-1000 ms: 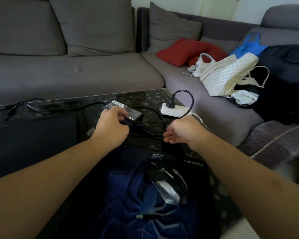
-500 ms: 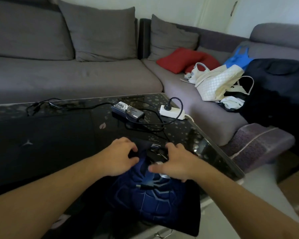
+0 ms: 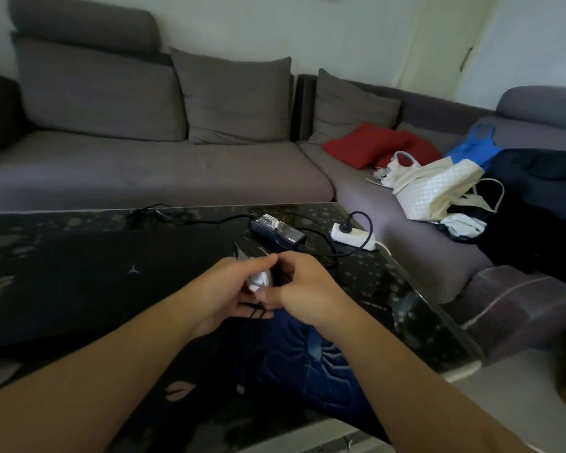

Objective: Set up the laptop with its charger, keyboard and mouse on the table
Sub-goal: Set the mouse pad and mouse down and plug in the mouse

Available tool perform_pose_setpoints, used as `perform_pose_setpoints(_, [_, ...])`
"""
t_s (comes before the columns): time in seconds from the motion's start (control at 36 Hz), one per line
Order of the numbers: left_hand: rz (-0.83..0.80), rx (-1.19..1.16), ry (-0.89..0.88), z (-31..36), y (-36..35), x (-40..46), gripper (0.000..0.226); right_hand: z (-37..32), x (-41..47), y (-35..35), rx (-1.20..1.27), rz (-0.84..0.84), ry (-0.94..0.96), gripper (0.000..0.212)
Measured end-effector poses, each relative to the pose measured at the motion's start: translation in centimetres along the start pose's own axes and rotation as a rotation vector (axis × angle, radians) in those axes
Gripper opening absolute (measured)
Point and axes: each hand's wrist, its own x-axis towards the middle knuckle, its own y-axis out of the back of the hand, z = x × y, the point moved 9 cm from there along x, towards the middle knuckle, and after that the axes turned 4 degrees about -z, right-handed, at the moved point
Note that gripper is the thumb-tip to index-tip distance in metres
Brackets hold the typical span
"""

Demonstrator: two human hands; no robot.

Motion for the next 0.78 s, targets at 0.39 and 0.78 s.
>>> perform_pose_setpoints(0.39, [0.136, -0.054, -0.047, 1.0, 9.3, -6.1, 0.031, -3.5, 1.0, -1.2, 0.474, 0.303, 0.155, 0.025])
perform_pose_setpoints(0.78, [0.181, -0.414, -0.104, 2.1, 12.1, -9.2, 0.043, -8.9, 3.6, -1.1, -0.069, 0.435, 0.321, 0.062])
